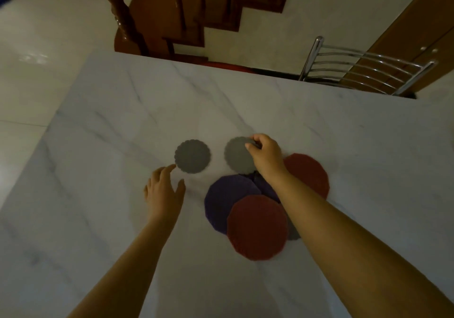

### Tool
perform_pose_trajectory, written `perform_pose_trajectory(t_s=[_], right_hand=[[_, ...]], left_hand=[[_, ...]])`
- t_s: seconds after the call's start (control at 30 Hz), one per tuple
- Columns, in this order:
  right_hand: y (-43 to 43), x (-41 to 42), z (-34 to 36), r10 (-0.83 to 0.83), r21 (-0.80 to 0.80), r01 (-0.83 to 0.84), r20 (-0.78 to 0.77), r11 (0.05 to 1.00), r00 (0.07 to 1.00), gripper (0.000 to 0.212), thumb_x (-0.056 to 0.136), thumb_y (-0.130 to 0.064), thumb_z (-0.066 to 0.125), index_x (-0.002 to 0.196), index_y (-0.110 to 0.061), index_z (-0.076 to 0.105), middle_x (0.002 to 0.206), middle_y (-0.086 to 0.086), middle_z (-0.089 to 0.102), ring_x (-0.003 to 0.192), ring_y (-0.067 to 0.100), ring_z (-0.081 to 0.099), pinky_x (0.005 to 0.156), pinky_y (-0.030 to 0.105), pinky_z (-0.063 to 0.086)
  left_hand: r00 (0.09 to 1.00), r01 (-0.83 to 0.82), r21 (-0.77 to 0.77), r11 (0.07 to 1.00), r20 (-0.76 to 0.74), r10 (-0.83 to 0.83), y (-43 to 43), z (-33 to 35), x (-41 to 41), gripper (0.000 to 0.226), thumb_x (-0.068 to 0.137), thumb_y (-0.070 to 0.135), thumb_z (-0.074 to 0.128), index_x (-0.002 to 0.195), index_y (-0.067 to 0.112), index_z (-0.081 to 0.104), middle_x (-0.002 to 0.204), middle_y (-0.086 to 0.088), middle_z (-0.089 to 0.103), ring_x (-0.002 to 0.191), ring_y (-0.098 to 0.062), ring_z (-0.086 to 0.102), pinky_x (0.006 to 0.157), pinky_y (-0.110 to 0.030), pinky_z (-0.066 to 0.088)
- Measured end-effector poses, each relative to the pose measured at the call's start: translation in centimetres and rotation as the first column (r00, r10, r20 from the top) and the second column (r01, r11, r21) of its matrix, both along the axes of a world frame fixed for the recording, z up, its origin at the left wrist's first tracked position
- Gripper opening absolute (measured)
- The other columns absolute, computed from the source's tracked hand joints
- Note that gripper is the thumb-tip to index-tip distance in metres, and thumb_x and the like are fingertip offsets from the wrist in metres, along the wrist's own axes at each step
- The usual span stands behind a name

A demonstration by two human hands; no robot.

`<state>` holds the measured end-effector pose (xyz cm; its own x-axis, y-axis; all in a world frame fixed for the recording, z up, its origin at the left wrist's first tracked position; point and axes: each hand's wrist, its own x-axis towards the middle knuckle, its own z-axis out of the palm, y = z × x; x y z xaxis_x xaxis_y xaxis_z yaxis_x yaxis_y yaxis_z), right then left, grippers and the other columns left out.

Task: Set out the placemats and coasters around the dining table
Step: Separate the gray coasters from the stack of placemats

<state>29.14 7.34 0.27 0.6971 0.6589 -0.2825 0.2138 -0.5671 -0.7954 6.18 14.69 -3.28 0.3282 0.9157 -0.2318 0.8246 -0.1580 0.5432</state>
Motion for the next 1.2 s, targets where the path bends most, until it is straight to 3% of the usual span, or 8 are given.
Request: perform_pose_trajectory(t_s=[0.1,0.2,0.33,0.4,0.63,0.8,0.97,1.2], right_hand=[[4.6,1.4,-1.0,-0.072,0.001,0.072,-0.026,0.997,0.997,0.027,0.091,-0.018,0.055,0.115,-0.006,0.059,0.116,0.013,0.063,0.101,0.025,0.058,0.075,0.026,0.040],[7.7,2.5,-2.2,-0.051,-0.076,0.052,0.005,0.996,0.999,0.032,0.092,-0.019,0.053,0.122,-0.008,0.056,0.126,0.014,0.059,0.113,0.031,0.055,0.093,0.035,0.044],[7.8,3.8,-3.4,0.231,-0.473,-0.100,0.227,0.875,0.946,0.046,0.090,-0.027,0.053,0.134,-0.016,0.041,0.131,0.011,0.053,0.116,0.032,0.051,0.098,0.042,0.039],[6.7,4.1,-3.3,0.350,-0.561,-0.147,0.272,0.814,0.896,0.057,0.087,-0.033,0.056,0.138,-0.017,0.035,0.132,0.012,0.050,0.118,0.033,0.048,0.101,0.044,0.036],[-2.2,2.4,-2.2,0.429,-0.406,-0.260,0.408,0.876,0.806,0.050,0.089,-0.030,0.050,0.137,-0.019,0.039,0.138,0.008,0.047,0.125,0.030,0.043,0.108,0.047,0.027],[-10.8,-2.2,-2.1,0.465,-0.476,-0.247,0.420,0.844,0.780,0.054,0.089,-0.041,0.048,0.138,-0.018,0.039,0.140,0.005,0.043,0.129,0.028,0.035,0.104,0.044,0.027],[-15.6,-5.3,-2.8,0.504,-0.606,-0.222,0.345,0.764,0.792,0.071,0.088,-0.054,0.041,0.146,-0.018,0.022,0.154,0.005,0.023,0.141,0.027,0.014,0.112,0.048,0.013],[-16.5,-6.5,-3.3,0.447,-0.568,-0.195,0.345,0.799,0.825,0.082,0.082,-0.057,0.050,0.147,-0.020,0.017,0.158,0.003,0.007,0.145,0.027,-0.001,0.114,0.051,0.010]], left_hand=[[0.999,-0.037,-0.048,0.998,-0.009,0.037,-2.1,-0.3,-1.5,0.048,0.092,0.029,0.059,0.137,0.022,0.045,0.144,-0.011,0.043,0.131,-0.034,0.040,0.113,-0.049,0.028],[0.999,-0.029,-0.042,0.999,-0.042,0.027,-3.2,-0.6,-2.6,0.047,0.091,0.028,0.060,0.136,0.023,0.046,0.142,-0.009,0.046,0.128,-0.032,0.043,0.111,-0.046,0.029],[0.991,0.095,0.018,0.995,-0.093,-0.093,-3.4,-0.7,-2.6,0.049,0.090,0.029,0.061,0.136,0.022,0.047,0.142,-0.006,0.048,0.129,-0.028,0.043,0.112,-0.042,0.026],[0.983,0.169,0.059,0.984,-0.085,-0.163,-3.6,-0.7,-2.0,0.049,0.089,0.026,0.063,0.135,0.019,0.050,0.140,-0.008,0.050,0.127,-0.031,0.046,0.110,-0.043,0.027],[0.902,0.432,0.095,0.897,-0.042,-0.430,-6.0,-0.7,1.6,0.047,0.097,0.029,0.049,0.143,0.022,0.041,0.154,-0.004,0.034,0.143,-0.026,0.027,0.117,-0.044,0.003],[0.835,0.549,0.066,0.833,-0.070,-0.545,-9.5,-0.8,2.9,0.061,0.093,0.045,0.048,0.148,0.026,0.030,0.159,-0.001,0.023,0.147,-0.024,0.016,0.118,-0.048,0.002],[0.742,0.653,0.037,0.756,-0.227,-0.631,-11.5,-1.8,2.0,0.092,0.082,0.072,0.041,0.151,0.029,-0.002,0.155,0.009,-0.014,0.143,-0.017,-0.020,0.116,-0.046,-0.015],[0.715,0.659,0.012,0.752,-0.320,-0.621,-12.4,-2.2,1.2,0.100,0.081,0.071,0.045,0.148,0.025,-0.013,0.162,-0.001,-0.010,0.139,-0.021,-0.028,0.113,-0.048,-0.018]])
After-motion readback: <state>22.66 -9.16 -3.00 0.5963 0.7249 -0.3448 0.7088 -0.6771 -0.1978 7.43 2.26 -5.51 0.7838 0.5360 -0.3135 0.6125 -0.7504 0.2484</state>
